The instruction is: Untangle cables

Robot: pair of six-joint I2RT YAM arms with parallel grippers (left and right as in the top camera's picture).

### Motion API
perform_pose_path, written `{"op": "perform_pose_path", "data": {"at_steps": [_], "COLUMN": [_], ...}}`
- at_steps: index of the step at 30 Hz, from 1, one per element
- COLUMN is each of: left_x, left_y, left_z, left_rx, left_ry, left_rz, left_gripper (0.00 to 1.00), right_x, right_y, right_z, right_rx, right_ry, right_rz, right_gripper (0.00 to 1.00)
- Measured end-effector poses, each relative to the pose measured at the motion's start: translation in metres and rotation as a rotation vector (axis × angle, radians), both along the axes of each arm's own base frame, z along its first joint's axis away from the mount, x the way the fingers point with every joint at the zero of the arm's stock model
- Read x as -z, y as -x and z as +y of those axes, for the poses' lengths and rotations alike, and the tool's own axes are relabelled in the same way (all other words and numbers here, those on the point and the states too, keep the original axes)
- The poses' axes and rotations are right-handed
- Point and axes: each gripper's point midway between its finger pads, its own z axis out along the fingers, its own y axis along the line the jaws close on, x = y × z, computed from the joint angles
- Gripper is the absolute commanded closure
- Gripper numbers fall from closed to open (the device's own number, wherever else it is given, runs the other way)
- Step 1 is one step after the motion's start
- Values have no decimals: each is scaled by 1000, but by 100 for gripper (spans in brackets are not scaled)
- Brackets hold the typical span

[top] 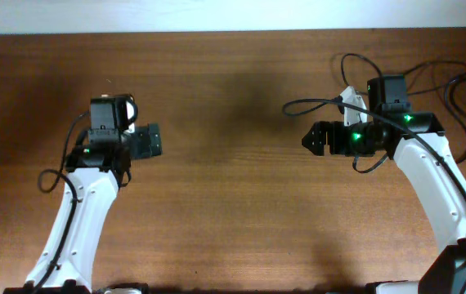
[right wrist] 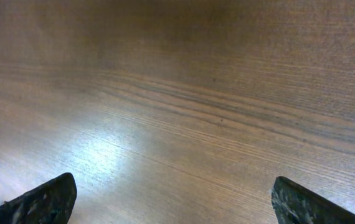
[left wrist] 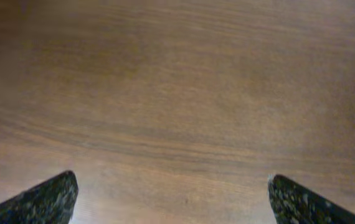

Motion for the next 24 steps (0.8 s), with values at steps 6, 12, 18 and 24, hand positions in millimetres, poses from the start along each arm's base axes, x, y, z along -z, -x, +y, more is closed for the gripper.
{"op": "perform_pose_path", "data": {"at_steps": [6,12,18,24], "left_x": [1,-23,-38,-36], "left_y": [4,25,65,72], "left_z": [-1,-18,-26,-30], "left_rx": [73,178,234,262], "left_ry": [45,36,8,28], "left_rz": [-224,-700,-979,-957], "left_gripper": [1,1,1,1], "right_x": [0,1,2,2], "right_y": [0,0,1,0], "right_z": [0,-1,-1,-1], "right_rx": [0,2,3,3], "right_ry": [0,4,7,7], "right_rz": [1,0,4,2], "right_gripper": [1,1,1,1]}}
